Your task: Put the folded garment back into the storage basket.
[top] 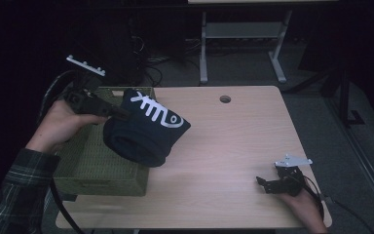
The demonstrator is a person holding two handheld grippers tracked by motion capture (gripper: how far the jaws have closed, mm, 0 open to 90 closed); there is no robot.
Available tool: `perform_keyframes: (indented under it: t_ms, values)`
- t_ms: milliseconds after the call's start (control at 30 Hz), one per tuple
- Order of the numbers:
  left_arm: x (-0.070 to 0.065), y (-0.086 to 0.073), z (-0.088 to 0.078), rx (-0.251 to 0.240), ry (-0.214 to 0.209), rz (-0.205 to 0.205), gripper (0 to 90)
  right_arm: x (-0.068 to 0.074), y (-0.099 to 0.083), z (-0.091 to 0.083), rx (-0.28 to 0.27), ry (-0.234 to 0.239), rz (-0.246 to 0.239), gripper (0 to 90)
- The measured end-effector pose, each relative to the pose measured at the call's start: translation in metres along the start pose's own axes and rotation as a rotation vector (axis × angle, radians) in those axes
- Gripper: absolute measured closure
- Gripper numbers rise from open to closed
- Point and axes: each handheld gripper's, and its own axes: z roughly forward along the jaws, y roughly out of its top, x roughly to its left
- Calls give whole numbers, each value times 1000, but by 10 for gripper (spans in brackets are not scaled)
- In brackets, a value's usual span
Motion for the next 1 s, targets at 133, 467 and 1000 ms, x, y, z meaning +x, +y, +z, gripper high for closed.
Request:
perform_keyframes:
  t_ms: [133, 467, 1000]
  values:
    - [7, -8, -11, -21, 15, -22, 720, 0, 0, 0, 0, -1, 1, 84]
    - [26, -29, -41, -75, 54, -86, 720, 0, 0, 0, -1, -5, 6, 83]
    - [47, -67, -67, -93, 126, -172, 721, -1, 0, 0, 2, -12, 10, 84]
